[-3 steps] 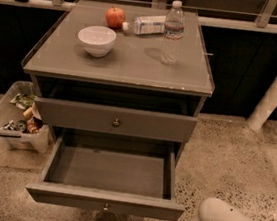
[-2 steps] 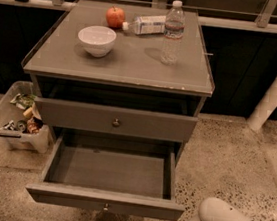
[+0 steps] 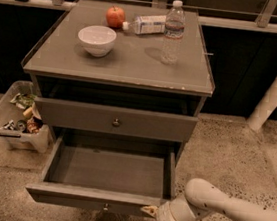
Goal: Close middle drawer
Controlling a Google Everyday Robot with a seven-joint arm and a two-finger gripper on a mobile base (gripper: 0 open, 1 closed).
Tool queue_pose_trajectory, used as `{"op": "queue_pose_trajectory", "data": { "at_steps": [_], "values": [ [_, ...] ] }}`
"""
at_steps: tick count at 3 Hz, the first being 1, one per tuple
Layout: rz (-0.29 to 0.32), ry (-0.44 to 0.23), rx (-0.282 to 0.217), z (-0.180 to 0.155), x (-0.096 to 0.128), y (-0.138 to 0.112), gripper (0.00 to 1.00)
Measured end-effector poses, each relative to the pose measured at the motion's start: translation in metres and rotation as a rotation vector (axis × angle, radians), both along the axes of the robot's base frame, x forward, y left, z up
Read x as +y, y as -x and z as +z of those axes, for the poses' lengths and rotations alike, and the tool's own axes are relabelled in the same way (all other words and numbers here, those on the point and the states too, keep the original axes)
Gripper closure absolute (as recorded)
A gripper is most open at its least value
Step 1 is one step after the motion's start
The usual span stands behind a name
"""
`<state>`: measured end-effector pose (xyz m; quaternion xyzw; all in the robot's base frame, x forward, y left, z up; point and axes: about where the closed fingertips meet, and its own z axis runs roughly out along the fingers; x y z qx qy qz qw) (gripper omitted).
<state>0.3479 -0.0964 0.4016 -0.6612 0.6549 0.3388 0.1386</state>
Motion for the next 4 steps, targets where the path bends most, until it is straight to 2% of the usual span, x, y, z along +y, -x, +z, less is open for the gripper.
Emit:
{"op": "queue_pose_trajectory", "data": {
  "at_steps": [1,2,3,4],
  "values": [
    [-0.031,-0.011,-0.066,0.003,0.012,-0.032,0.0],
    [-0.109,0.023,-0.142,0.012,0.021,-0.059,0.0],
    [-0.19,0.087,-0.205,0.027,0.033,-0.093,0.0],
    [-0.18,0.098,-0.219,0.038,0.057,-0.129,0.0]
  ]
}}
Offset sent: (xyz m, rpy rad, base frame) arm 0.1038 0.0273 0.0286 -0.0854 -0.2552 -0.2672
